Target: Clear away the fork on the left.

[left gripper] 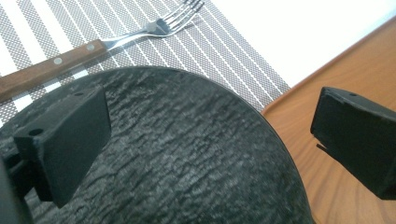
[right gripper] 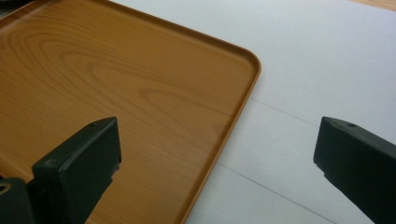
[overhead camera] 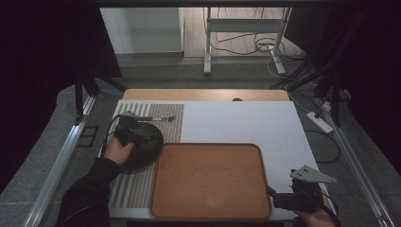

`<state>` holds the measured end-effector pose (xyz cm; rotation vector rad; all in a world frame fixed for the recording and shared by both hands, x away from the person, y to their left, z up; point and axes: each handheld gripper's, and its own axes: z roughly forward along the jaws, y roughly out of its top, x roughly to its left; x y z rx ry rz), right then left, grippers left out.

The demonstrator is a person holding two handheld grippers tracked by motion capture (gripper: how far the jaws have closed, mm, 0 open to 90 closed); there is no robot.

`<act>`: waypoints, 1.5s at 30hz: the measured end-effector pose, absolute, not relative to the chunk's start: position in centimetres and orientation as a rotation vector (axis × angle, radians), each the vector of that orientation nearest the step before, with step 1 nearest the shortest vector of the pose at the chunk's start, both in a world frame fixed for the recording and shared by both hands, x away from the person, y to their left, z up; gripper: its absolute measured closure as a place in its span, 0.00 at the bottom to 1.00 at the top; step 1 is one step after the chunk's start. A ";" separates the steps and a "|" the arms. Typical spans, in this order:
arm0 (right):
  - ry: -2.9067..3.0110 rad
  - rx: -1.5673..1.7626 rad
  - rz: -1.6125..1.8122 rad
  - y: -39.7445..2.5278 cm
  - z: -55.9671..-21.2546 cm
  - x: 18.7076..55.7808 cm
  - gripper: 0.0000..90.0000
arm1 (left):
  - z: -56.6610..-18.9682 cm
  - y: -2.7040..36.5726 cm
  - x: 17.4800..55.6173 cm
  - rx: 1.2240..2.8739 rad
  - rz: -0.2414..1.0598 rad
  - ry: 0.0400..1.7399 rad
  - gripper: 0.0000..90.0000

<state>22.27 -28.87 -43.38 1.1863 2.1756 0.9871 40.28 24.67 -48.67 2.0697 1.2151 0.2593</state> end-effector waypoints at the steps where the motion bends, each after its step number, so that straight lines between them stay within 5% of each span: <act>1: 2.174 1.187 0.987 -28.9 -43.4 22.3 0.01 | -48.7 24.7 40.5 2.070 0.258 1.218 0.00; 35: 2.182 1.196 0.988 -28.9 -43.4 22.4 0.01 | -49.8 25.7 46.9 2.113 0.290 1.297 0.03; 40: 2.185 1.197 0.987 -28.9 -43.4 22.4 0.01 | -49.9 25.9 48.1 2.125 0.274 1.309 0.13; 45: 2.186 1.198 0.988 -28.9 -43.4 22.4 0.01 | -49.7 26.3 49.3 2.138 0.270 1.324 0.34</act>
